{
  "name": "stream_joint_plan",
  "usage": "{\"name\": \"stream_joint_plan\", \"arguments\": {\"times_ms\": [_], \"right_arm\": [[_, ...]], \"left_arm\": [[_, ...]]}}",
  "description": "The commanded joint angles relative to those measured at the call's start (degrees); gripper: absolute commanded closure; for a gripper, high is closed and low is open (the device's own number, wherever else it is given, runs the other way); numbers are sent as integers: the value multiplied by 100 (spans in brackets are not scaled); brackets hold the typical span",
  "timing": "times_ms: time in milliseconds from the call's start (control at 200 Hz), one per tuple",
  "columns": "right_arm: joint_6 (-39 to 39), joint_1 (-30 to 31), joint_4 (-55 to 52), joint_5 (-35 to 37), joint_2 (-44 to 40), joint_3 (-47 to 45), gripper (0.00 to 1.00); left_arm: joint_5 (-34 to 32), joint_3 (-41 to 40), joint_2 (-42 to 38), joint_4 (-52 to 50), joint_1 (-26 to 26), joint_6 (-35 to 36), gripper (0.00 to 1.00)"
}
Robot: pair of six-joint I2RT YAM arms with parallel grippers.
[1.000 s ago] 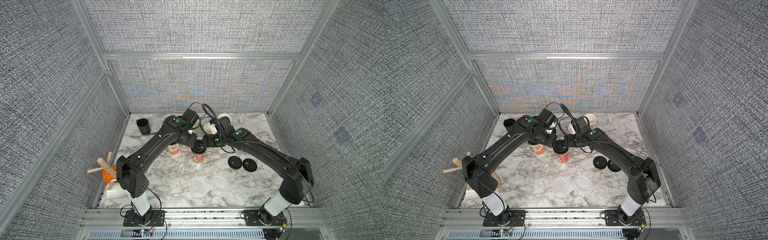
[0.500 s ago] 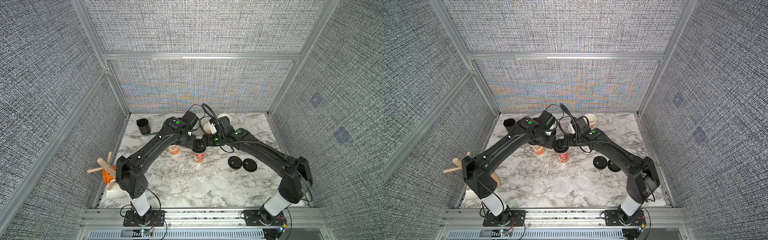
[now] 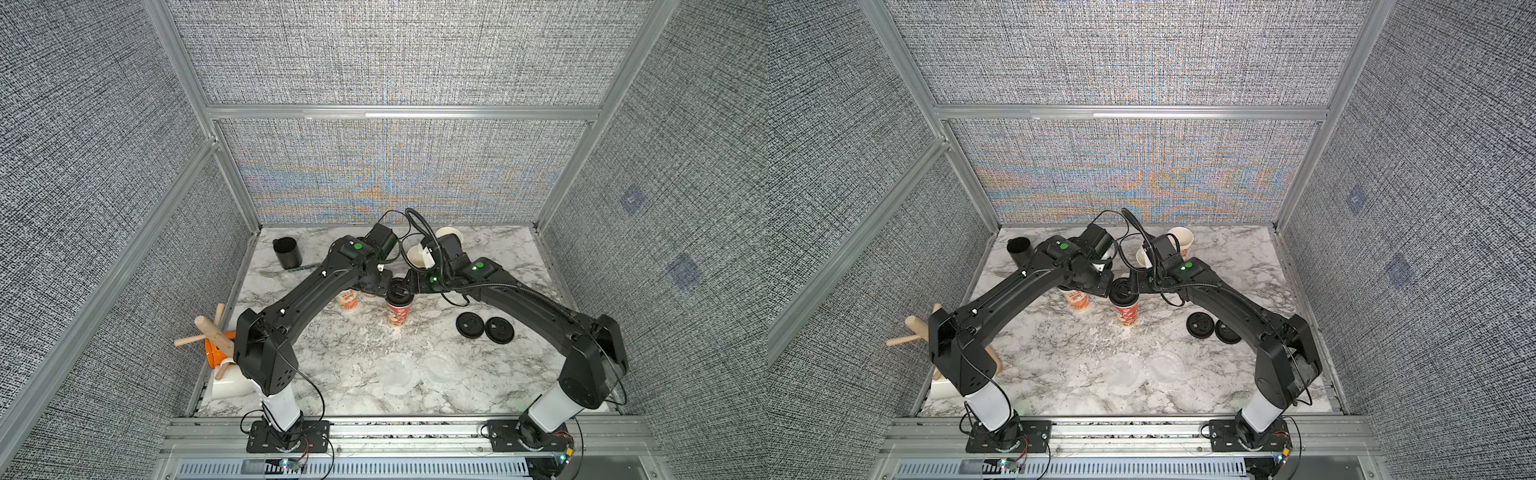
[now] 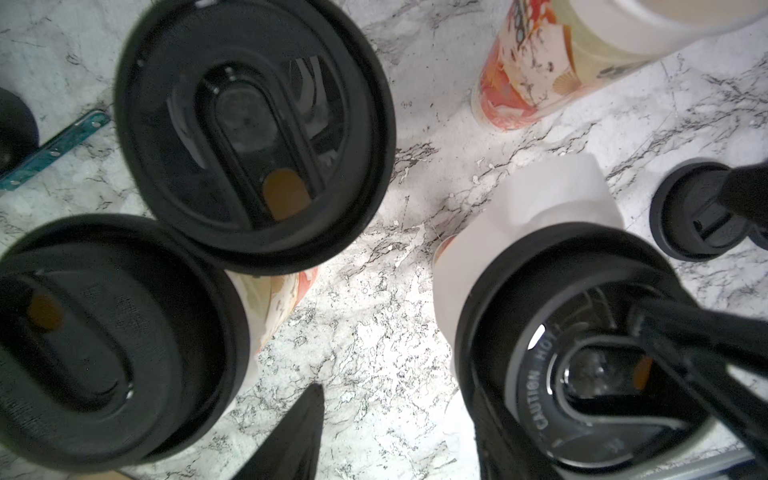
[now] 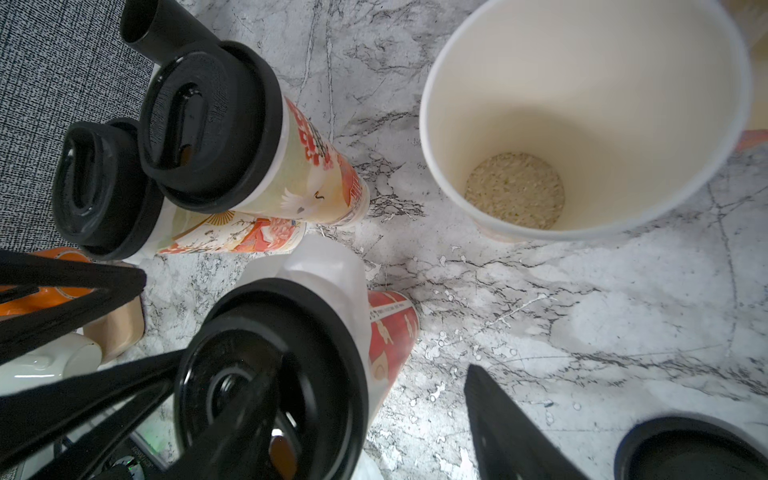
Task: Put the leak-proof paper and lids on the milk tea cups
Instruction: Secure the cup lid on the cup.
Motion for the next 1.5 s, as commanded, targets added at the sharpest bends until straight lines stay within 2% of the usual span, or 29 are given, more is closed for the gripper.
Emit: {"name": "stream_joint_plan", "arguments": {"times_ms": [0, 280, 475, 606, 1181, 1336, 1491], "right_arm": [[-98, 20, -485, 37, 42, -72, 27], [-97, 13, -485, 20, 7, -155, 27], [-89, 28, -468, -7, 49, -225, 27], [-13, 29, -409, -67, 8, -352, 28], [516, 389, -222, -112, -377, -965, 29], [596, 384, -230, -59, -341, -965, 30], [642, 331, -266, -6, -309, -961, 34]], "left_arm": [[171, -82, 43, 160, -6, -37, 41], [615, -615, 60, 333, -23, -300, 44], [579, -1350, -75, 519, -59, -450, 44], [514, -1473, -16, 552, -59, -419, 44], [298, -451, 711, 246, -59, 30, 45], [187, -149, 681, 64, -57, 107, 38], [51, 491, 732, -247, -63, 247, 34]]}}
